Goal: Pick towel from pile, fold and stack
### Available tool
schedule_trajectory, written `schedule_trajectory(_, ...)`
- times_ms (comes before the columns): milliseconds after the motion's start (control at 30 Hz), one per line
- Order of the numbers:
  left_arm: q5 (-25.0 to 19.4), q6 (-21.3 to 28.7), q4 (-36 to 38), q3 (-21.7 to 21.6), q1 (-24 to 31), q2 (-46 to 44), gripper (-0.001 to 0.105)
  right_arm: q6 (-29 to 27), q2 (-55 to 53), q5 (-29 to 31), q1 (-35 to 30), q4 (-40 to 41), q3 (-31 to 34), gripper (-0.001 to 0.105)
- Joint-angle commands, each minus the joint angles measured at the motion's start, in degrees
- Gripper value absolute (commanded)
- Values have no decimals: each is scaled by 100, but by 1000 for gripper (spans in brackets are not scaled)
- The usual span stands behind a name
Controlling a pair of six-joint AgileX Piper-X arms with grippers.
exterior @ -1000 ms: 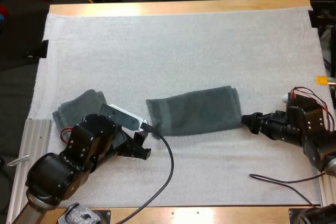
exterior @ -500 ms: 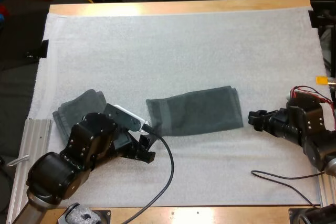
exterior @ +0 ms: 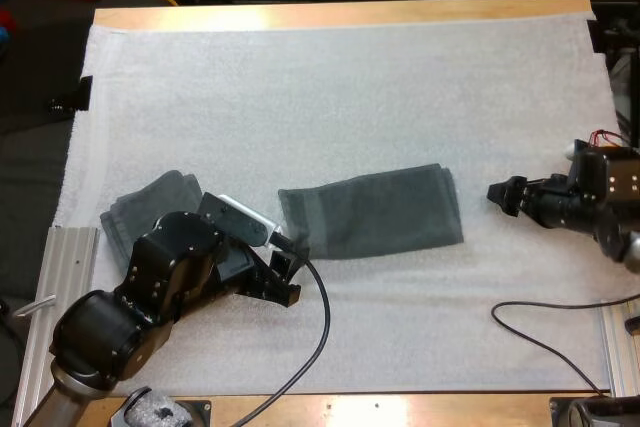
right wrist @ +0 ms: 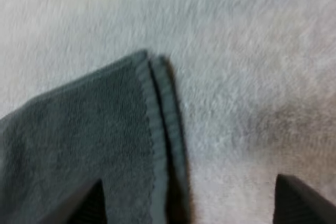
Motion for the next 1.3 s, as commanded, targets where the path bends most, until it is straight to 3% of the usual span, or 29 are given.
schedule_trajectory(0, 31, -76, -62, -31, 2, 1, 66, -112, 184, -369, -29, -52, -65, 64)
schedule_trajectory(200, 31, -76, -62, -31, 2, 1, 66, -112, 1067, -1140, -16, -345, -194, 64)
schedule_trajectory(433, 31, -76, -62, -31, 2, 1, 66, -98, 1751, -1431, -1, -496, -438, 64)
schedule_trajectory(700, 31, -76, -62, -31, 2, 1, 66, 1, 2269, -1566, 309, -615, -545, 64)
schedule_trajectory(900, 31, -92, -62, -31, 2, 1, 66, 562, 2565, -1604, 411, -906, -545, 64)
schedule_trajectory(1200, 31, -92, -62, -31, 2, 1, 66, 717, 2581, -1602, 840, -921, -545, 64)
schedule_trajectory(1267, 31, -92, -62, -31, 2, 1, 66, 801, 2581, -1507, 898, -912, -545, 60)
